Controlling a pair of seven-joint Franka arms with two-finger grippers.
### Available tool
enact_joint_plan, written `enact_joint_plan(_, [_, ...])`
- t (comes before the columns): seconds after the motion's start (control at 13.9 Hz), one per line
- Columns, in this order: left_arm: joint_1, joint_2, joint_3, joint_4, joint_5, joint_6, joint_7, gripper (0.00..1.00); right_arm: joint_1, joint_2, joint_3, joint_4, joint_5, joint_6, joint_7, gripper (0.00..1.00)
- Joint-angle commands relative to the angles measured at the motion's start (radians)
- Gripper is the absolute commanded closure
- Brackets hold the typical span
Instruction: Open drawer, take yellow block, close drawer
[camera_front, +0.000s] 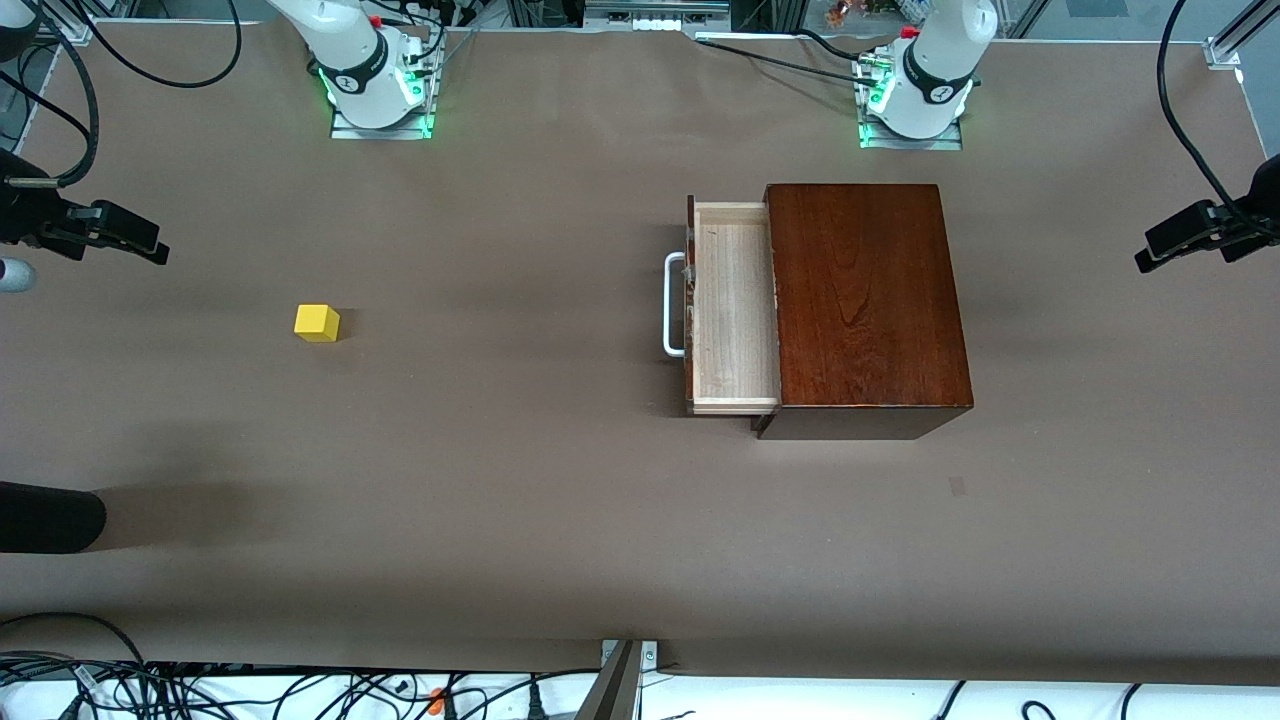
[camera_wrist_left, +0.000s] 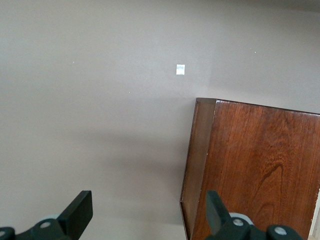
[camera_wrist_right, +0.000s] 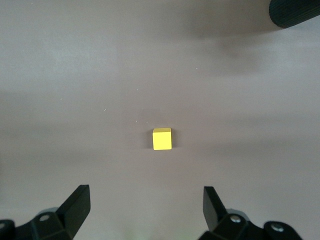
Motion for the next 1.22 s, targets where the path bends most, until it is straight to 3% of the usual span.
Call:
enact_joint_plan(0.0, [-0.001, -0.005, -0.001, 0.009, -0.009, -0.002, 0.017, 0.00, -0.010, -0.006, 0.010, -0.003, -0.002, 0.008, -0.006, 0.00])
enact_joint_plan(1.15, [-0.001, -0.003, -0.001, 0.015, -0.009, -0.002, 0.017, 0.00, -0.009, 0.002, 0.012, -0.003, -0.001, 0.015, -0.006, 0.00])
